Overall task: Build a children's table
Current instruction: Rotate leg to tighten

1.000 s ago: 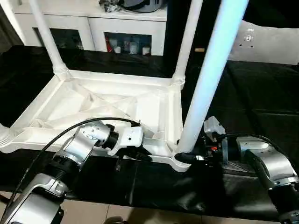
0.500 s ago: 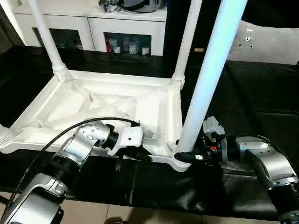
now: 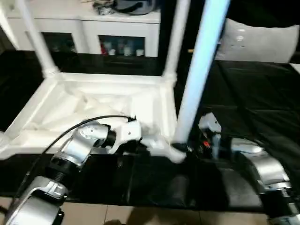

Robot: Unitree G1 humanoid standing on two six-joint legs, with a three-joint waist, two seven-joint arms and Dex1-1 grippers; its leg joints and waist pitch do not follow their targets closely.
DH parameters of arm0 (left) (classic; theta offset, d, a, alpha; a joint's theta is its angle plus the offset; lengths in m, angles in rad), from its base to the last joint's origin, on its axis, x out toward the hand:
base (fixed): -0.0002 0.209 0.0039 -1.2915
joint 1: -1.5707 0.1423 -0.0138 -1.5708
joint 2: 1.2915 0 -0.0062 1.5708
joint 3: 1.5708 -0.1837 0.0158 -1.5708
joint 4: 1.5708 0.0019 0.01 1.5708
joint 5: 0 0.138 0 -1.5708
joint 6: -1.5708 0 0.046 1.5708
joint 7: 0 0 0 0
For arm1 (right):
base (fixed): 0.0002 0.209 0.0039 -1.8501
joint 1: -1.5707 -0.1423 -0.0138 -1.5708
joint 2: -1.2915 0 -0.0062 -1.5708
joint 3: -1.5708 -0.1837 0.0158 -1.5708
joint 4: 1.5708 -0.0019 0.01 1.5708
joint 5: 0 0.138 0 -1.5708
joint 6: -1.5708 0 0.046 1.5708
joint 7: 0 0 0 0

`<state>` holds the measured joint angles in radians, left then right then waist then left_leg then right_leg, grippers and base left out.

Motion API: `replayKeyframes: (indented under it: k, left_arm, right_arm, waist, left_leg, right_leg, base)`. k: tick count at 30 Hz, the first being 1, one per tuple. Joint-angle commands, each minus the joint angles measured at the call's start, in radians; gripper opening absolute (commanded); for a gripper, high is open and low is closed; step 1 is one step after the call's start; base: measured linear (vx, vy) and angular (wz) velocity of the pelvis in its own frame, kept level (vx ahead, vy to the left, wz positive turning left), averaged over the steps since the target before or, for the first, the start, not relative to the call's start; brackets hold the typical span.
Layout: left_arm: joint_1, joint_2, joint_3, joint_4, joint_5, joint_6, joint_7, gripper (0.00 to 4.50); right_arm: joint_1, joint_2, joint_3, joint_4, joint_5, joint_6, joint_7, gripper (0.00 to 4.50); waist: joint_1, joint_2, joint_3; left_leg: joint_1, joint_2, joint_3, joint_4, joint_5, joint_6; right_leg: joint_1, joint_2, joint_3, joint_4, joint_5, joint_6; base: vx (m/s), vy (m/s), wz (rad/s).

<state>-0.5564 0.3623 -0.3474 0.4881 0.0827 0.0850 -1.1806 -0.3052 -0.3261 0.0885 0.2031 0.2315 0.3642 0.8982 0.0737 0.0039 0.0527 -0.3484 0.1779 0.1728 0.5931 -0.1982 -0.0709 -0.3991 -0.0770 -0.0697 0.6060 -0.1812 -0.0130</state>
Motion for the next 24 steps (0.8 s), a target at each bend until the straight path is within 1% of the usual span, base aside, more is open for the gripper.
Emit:
replayKeyframes:
  k: [1,2,3,4,5,6,7,8,9,10,11,12,13,14,15,16,17,18,19,20,21,22,23,24]
  left_arm:
    - [0.007,-0.104,-0.045,-0.084,-0.022,0.055,0.055,0.0]
    - [0.009,-0.126,-0.043,-0.097,-0.017,0.077,0.085,0.0]
    - [0.008,-0.144,-0.041,-0.103,-0.012,0.092,0.109,0.0]
    - [0.006,-0.161,-0.041,-0.11,-0.009,0.11,0.136,0.0]
    - [0.005,-0.172,-0.04,-0.114,-0.006,0.123,0.152,0.0]
    - [0.0,-0.198,-0.041,-0.113,0.007,0.139,0.193,0.0]
    - [-0.01,-0.245,-0.038,-0.106,0.029,0.168,0.268,0.0]
    - [-0.01,-0.247,-0.038,-0.106,0.03,0.17,0.271,0.0]
    - [-0.011,-0.259,-0.036,-0.108,0.036,0.181,0.289,0.0]
    - [-0.011,-0.27,-0.034,-0.113,0.043,0.195,0.309,0.0]
    - [-0.014,-0.283,-0.03,-0.111,0.05,0.203,0.334,0.0]
    - [-0.017,-0.297,-0.025,-0.109,0.058,0.21,0.361,0.0]
    - [-0.018,-0.299,-0.025,-0.109,0.059,0.211,0.365,0.0]
    - [-0.022,-0.295,-0.025,-0.102,0.066,0.206,0.372,0.0]
    - [-0.022,-0.295,-0.025,-0.1,0.068,0.205,0.373,0.0]
    - [-0.025,-0.29,-0.027,-0.095,0.073,0.2,0.376,0.0]
    - [-0.027,-0.277,-0.028,-0.088,0.079,0.193,0.377,0.0]
    - [-0.03,-0.257,-0.026,-0.074,0.084,0.18,0.374,0.0]
    - [-0.03,-0.257,-0.026,-0.074,0.084,0.18,0.374,0.0]
    - [-0.032,-0.239,-0.023,-0.065,0.09,0.17,0.37,0.0]
    - [-0.033,-0.218,-0.018,-0.052,0.094,0.155,0.364,0.0]
    - [-0.033,-0.209,-0.016,-0.046,0.096,0.149,0.36,0.0]
    - [-0.033,-0.186,-0.011,-0.032,0.099,0.134,0.348,0.0]
    - [-0.033,-0.171,-0.008,-0.02,0.102,0.12,0.34,0.0]
  right_arm:
    - [-0.048,0.079,-0.007,0.031,-0.012,0.039,-0.166,1.99]
    - [-0.059,0.106,-0.018,0.039,-0.018,0.045,-0.219,1.98]
    - [-0.069,0.125,-0.024,0.05,-0.025,0.047,-0.258,1.97]
    - [-0.08,0.146,-0.034,0.061,-0.034,0.049,-0.302,1.97]
    - [-0.086,0.159,-0.04,0.068,-0.04,0.05,-0.328,1.97]
    - [-0.104,0.19,-0.057,0.095,-0.053,0.044,-0.395,1.97]
    - [-0.135,0.233,-0.077,0.149,-0.089,0.024,-0.515,1.97]
    - [-0.136,0.235,-0.077,0.151,-0.09,0.024,-0.519,1.97]
    - [-0.143,0.245,-0.081,0.165,-0.101,0.018,-0.551,1.97]
    - [-0.148,0.256,-0.089,0.174,-0.106,0.015,-0.575,1.97]
    - [-0.151,0.269,-0.1,0.18,-0.098,0.008,-0.581,1.97]
    - [-0.154,0.283,-0.112,0.185,-0.088,0.0,-0.587,2.32]
    - [-0.155,0.285,-0.114,0.186,-0.086,-0.001,-0.589,2.52]
    - [-0.153,0.283,-0.116,0.181,-0.082,-0.005,-0.579,2.66]
    - [-0.152,0.282,-0.116,0.18,-0.081,-0.005,-0.578,2.66]
    - [-0.151,0.279,-0.116,0.176,-0.079,-0.007,-0.571,2.72]
    - [-0.146,0.274,-0.119,0.17,-0.076,-0.011,-0.56,3.02]
    - [-0.136,0.257,-0.116,0.16,-0.082,-0.021,-0.545,3.02]
    - [-0.136,0.257,-0.116,0.16,-0.082,-0.021,-0.545,3.09]
    - [-0.127,0.242,-0.113,0.154,-0.089,-0.034,-0.529,3.11]
    - [-0.115,0.225,-0.122,0.147,-0.076,-0.025,-0.505,3.2]
    - [-0.109,0.213,-0.122,0.142,-0.075,-0.026,-0.494,3.43]
    - [-0.093,0.188,-0.126,0.127,-0.064,-0.016,-0.46,3.49]
    - [-0.08,0.166,-0.124,0.114,-0.054,-0.016,-0.422,3.55]
  waist:
    - [-0.003,-0.004,-0.05]
    - [-0.013,-0.005,-0.051]
    - [-0.021,-0.005,-0.053]
    - [-0.025,-0.004,-0.055]
    - [-0.035,-0.004,-0.056]
    - [-0.039,-0.004,-0.058]
    - [-0.044,-0.007,-0.06]
    - [-0.046,-0.006,-0.058]
    - [-0.044,-0.006,-0.062]
    - [-0.044,-0.01,-0.061]
    - [-0.042,-0.008,-0.061]
    - [-0.038,-0.009,-0.065]
    - [-0.035,-0.009,-0.065]
    - [-0.033,-0.008,-0.066]
    - [-0.032,-0.007,-0.067]
    - [-0.031,-0.006,-0.066]
    - [-0.029,-0.003,-0.067]
    - [-0.026,0.001,-0.068]
    - [-0.027,0.0,-0.068]
    - [-0.025,-0.001,-0.067]
    - [-0.024,-0.001,-0.067]
    - [-0.023,0.0,-0.066]
    - [-0.023,-0.001,-0.066]
    - [-0.021,0.001,-0.065]
  left_leg:
    - [0.001,0.044,-0.025,-0.081,-0.282,-0.001]
    - [-0.004,0.045,-0.027,-0.082,-0.277,-0.006]
    - [-0.005,0.042,-0.027,-0.08,-0.28,-0.001]
    - [-0.005,0.042,-0.027,-0.081,-0.274,0.001]
    - [-0.012,0.041,-0.027,-0.081,-0.26,0.006]
    - [-0.013,0.041,-0.024,-0.079,-0.245,0.011]
    - [-0.014,0.041,-0.023,-0.077,-0.229,0.013]
    - [-0.012,0.039,-0.022,-0.077,-0.226,0.015]
    - [-0.008,0.037,-0.019,-0.072,-0.211,0.022]
    - [-0.009,0.036,-0.016,-0.071,-0.203,0.029]
    - [-0.009,0.037,-0.015,-0.071,-0.197,0.033]
    - [-0.01,0.037,-0.013,-0.068,-0.161,0.048]
    - [-0.01,0.038,-0.012,-0.068,-0.148,0.054]
    - [-0.012,0.038,-0.012,-0.069,-0.126,0.062]
    - [-0.013,0.038,-0.012,-0.069,-0.12,0.066]
    - [-0.011,0.04,-0.012,-0.069,-0.113,0.072]
    - [-0.01,0.041,-0.012,-0.068,-0.108,0.075]
    - [-0.01,0.042,-0.013,-0.068,-0.103,0.078]
    - [-0.009,0.042,-0.012,-0.068,-0.105,0.079]
    - [-0.009,0.042,-0.012,-0.068,-0.107,0.081]
    - [-0.01,0.042,-0.012,-0.068,-0.111,0.08]
    - [-0.009,0.042,-0.012,-0.069,-0.12,0.079]
    - [-0.008,0.042,-0.011,-0.07,-0.131,0.078]
    - [-0.008,0.042,-0.012,-0.069,-0.14,0.076]
  right_leg:
    - [0.038,-0.075,0.039,-0.111,-0.568,-0.097]
    - [0.041,-0.074,0.039,-0.106,-0.542,-0.101]
    - [0.042,-0.073,0.036,-0.109,-0.536,-0.102]
    - [0.043,-0.074,0.038,-0.108,-0.519,-0.107]
    - [0.046,-0.071,0.039,-0.104,-0.479,-0.119]
    - [0.046,-0.071,0.041,-0.101,-0.44,-0.13]
    - [0.047,-0.071,0.043,-0.097,-0.406,-0.142]
    - [0.044,-0.069,0.042,-0.099,-0.404,-0.147]
    - [0.044,-0.069,0.044,-0.099,-0.389,-0.153]
    - [0.044,-0.068,0.045,-0.099,-0.377,-0.158]
    - [0.044,-0.069,0.046,-0.098,-0.365,-0.161]
    - [0.048,-0.068,0.048,-0.092,-0.31,-0.17]
    - [0.048,-0.067,0.048,-0.091,-0.289,-0.174]
    - [0.051,-0.065,0.047,-0.086,-0.247,-0.186]
    - [0.053,-0.066,0.047,-0.084,-0.23,-0.19]
    - [0.051,-0.065,0.047,-0.082,-0.206,-0.201]
    - [0.053,-0.065,0.047,-0.079,-0.185,-0.211]
    - [0.054,-0.066,0.047,-0.077,-0.168,-0.216]
    - [0.054,-0.065,0.047,-0.077,-0.162,-0.219]
    - [0.055,-0.066,0.046,-0.077,-0.156,-0.222]
    - [0.056,-0.067,0.047,-0.077,-0.159,-0.222]
    - [0.056,-0.067,0.047,-0.079,-0.168,-0.22]
    - [0.056,-0.066,0.047,-0.08,-0.18,-0.215]
    - [0.057,-0.067,0.047,-0.083,-0.199,-0.21]
  base:
    - [0.0,0.0,0.0]
    - [0.0,0.0,0.0]
    - [0.0,0.0,0.0]
    - [0.0,0.0,0.0]
    - [0.0,0.0,0.0]
    - [0.0,0.0,0.0]
    - [0.0,0.0,0.0]
    - [0.0,0.0,0.0]
    - [0.0,0.0,0.0]
    - [0.0,0.0,0.0]
    - [0.0,0.0,0.0]
    - [0.0,0.0,0.0]
    - [0.0,0.0,0.0]
    - [0.0,0.0,0.0]
    - [0.0,0.0,0.0]
    - [0.0,0.0,0.0]
    - [0.0,0.0,0.0]
    - [0.0,0.0,0.0]
    - [0.0,0.0,0.0]
    - [0.0,0.0,0.0]
    - [0.0,0.0,0.0]
    - [0.0,0.0,0.0]
    - [0.0,0.0,0.0]
    - [0.0,0.0,0.0]
